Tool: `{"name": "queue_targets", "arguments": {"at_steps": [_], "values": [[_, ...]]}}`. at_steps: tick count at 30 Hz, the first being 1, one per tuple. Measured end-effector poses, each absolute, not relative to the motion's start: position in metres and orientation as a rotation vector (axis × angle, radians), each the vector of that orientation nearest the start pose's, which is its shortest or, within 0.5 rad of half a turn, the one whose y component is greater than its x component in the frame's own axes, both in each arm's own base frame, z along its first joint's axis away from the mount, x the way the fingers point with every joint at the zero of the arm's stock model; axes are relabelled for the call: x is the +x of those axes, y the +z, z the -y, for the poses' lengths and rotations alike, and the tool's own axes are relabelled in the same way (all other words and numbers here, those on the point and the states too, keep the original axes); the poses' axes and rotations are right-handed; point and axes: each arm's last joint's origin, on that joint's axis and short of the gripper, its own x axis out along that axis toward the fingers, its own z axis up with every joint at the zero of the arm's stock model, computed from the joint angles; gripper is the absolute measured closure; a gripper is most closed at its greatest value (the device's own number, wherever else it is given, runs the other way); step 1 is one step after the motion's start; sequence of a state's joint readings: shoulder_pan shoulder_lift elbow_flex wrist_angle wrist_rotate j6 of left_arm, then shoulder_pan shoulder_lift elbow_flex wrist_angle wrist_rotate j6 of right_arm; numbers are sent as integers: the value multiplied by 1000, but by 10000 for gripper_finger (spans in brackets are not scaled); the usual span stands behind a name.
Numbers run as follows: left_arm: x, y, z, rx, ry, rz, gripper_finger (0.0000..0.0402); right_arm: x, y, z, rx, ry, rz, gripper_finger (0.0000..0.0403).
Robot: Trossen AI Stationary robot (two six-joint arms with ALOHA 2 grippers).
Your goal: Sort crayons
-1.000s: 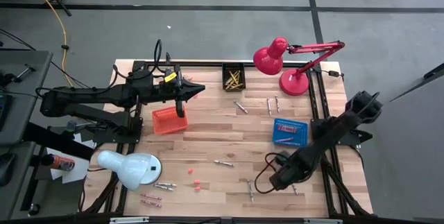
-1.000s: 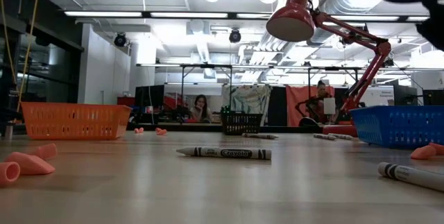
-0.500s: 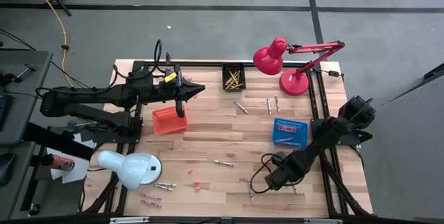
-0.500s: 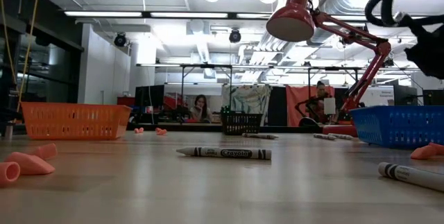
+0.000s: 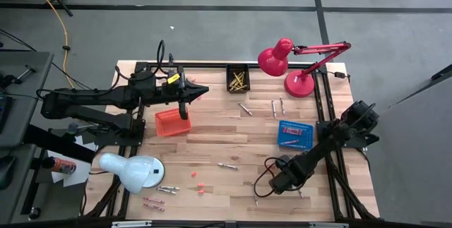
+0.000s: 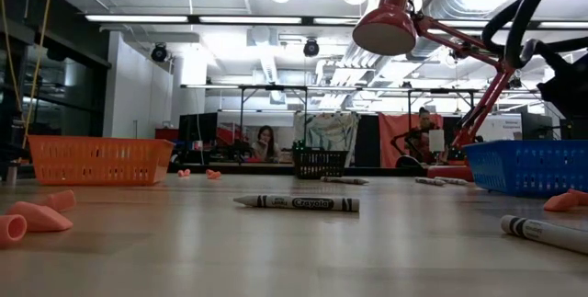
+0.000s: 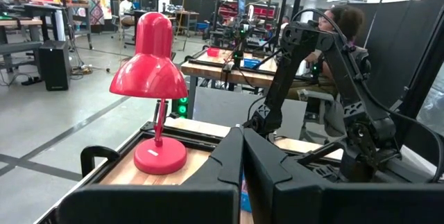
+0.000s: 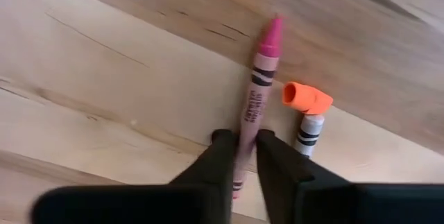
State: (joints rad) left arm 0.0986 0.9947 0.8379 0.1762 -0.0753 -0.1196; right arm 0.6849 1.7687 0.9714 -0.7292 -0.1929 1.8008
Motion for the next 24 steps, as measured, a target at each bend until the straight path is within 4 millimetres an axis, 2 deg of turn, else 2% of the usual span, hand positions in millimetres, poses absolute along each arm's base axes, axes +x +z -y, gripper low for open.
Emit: {"name": "queue_targets", "arguments": {"at_steps": [3,8,10,13,16,18,24], "values": [[223,348,-24,-119,173,30,401,221,133,-188,938,-764,-1577,393],[223,348,-24,-119,173,30,401,219,137,-187,893,-678,-1601,396],[223,348,-24,-119,172,32,401,217,147,-184,868,-623,-1578,398],[223,348,-24,-119,172,33,401,215,175,-179,823,-446,-1499,399],[223,348,-24,-119,172,34,401,220,199,-161,699,-298,-1353,400],[223,348,-24,-119,172,34,401,226,212,-143,635,-270,-1244,400],[223,348,-24,-129,172,35,401,267,225,-80,451,-210,-1008,402]]}}
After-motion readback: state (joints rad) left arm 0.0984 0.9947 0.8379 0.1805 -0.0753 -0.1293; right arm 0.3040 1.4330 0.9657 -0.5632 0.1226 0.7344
